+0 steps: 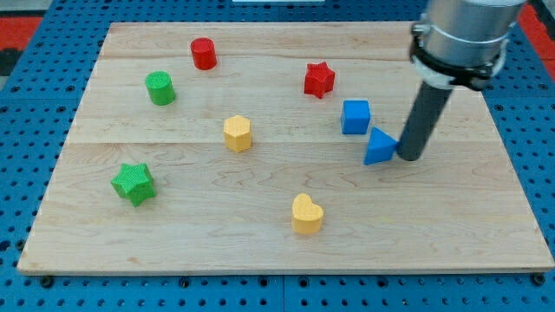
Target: Move your arm to the left of the red star
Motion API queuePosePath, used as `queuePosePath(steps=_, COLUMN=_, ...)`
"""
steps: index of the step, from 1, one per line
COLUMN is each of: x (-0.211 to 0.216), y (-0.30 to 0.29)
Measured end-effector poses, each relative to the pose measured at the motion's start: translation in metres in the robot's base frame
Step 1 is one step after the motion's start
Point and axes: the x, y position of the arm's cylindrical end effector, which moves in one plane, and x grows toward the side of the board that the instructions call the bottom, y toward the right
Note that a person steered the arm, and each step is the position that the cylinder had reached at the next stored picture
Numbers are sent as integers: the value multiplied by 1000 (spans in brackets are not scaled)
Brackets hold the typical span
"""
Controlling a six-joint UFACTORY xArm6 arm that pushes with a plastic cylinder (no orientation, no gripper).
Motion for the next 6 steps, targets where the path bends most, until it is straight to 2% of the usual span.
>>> queuePosePath(steps=1, x=18, y=-44)
queuePosePath(steps=2, x=52, y=-60)
queuePosePath(steps=3, x=27, y=-111)
queuePosePath(steps=5, x=-91, y=-133)
queuePosePath(steps=6, x=-107, y=-133)
